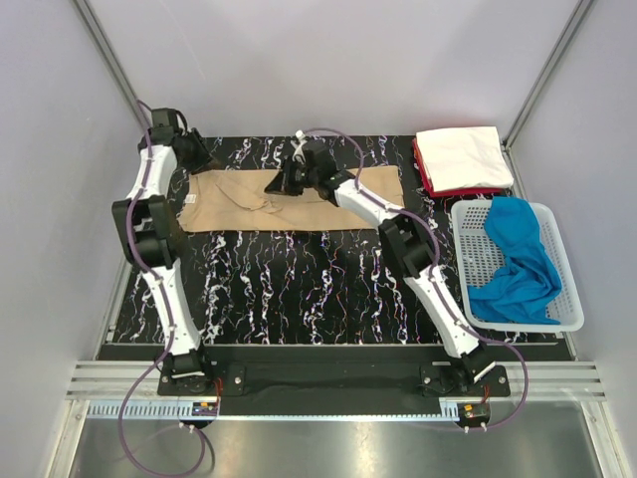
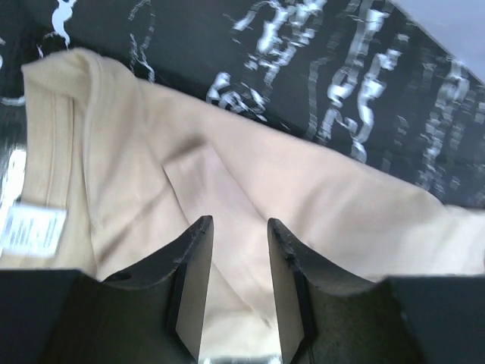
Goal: Fold and stack the t-shirts
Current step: Fold the tshirt
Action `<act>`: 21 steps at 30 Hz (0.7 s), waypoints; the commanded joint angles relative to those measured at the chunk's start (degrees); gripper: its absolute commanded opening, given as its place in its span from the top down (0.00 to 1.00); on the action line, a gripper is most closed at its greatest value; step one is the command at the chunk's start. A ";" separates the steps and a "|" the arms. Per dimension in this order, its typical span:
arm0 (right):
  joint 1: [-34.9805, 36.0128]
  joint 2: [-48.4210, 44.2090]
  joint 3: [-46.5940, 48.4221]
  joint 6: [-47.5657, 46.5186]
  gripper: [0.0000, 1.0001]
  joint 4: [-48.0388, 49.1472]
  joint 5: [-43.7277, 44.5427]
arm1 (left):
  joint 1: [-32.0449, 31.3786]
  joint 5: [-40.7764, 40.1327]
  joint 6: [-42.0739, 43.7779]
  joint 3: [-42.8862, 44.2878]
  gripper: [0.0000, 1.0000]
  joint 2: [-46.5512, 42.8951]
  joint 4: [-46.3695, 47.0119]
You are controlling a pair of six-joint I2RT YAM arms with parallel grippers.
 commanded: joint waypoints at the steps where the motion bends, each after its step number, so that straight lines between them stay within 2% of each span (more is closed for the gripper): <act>1: -0.40 -14.33 -5.08 -3.32 0.89 1.00 -0.71 | -1.36 2.87 0.91 -6.41 0.61 -8.46 1.68; 5: -0.57 -23.82 -20.07 -5.08 0.90 1.17 4.90 | -3.64 2.26 0.91 -14.94 0.63 -12.50 1.86; 11: -1.71 -36.92 -37.14 -6.22 0.92 1.18 15.36 | -3.31 -5.12 -0.75 -25.31 0.62 -14.01 1.86; 15: -3.73 -44.12 -45.33 -6.93 0.92 1.26 22.48 | -2.42 -8.28 -1.81 -25.50 0.63 -11.73 1.86; 17: -4.61 -45.72 -49.10 -7.28 0.92 1.17 23.63 | -2.33 -9.43 -1.90 -24.80 0.63 -10.23 1.86; 21: -6.63 -47.31 -53.17 -8.95 0.93 -1.80 32.74 | -1.98 -10.84 -1.90 -21.82 0.62 -6.19 1.33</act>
